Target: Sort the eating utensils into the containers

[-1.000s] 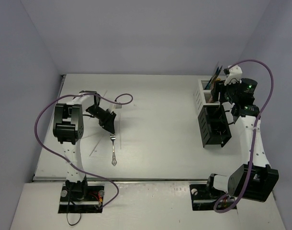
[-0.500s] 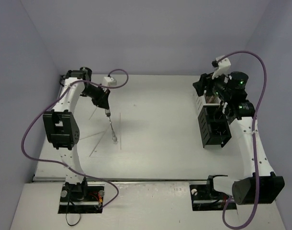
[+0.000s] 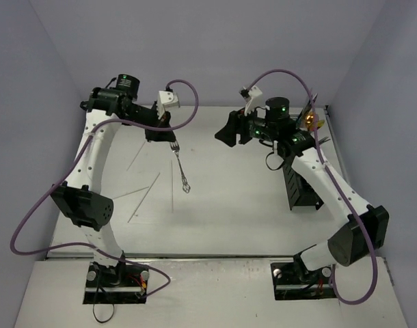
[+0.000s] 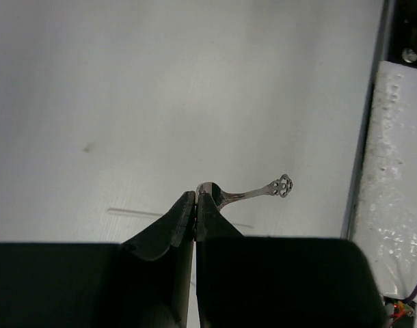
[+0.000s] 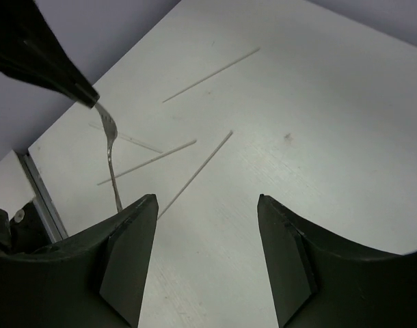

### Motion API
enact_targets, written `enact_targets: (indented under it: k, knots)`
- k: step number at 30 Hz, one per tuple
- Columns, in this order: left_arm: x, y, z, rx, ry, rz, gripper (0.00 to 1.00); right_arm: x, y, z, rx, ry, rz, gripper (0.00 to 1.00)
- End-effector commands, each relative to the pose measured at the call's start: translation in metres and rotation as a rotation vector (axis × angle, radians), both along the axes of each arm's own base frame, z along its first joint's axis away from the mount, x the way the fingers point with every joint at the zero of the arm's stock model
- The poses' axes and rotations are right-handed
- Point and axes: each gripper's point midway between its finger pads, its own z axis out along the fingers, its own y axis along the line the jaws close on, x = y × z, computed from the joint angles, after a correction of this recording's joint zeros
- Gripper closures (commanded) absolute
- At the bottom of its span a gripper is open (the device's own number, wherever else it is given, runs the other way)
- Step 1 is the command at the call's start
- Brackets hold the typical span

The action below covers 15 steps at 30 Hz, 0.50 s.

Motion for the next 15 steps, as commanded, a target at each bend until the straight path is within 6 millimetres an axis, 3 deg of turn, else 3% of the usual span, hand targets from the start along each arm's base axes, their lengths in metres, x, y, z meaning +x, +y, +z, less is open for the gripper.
enact_targets:
  k: [1,5,15]
  knots:
    - [-0.043,-0.04,0.034,-0.104,0.013,-0.127,1.0,-0.011,0.045,0.033,0.082,-0.051,0.118,0.38]
    - [-0.048,-0.054,0.042,-0.122,0.017,-0.154,1.0,-0.025,0.074,0.017,0.075,-0.007,0.196,0.38]
    - [-0.05,-0.062,0.051,-0.144,0.011,-0.174,1.0,-0.042,0.101,0.004,0.06,0.007,0.28,0.45]
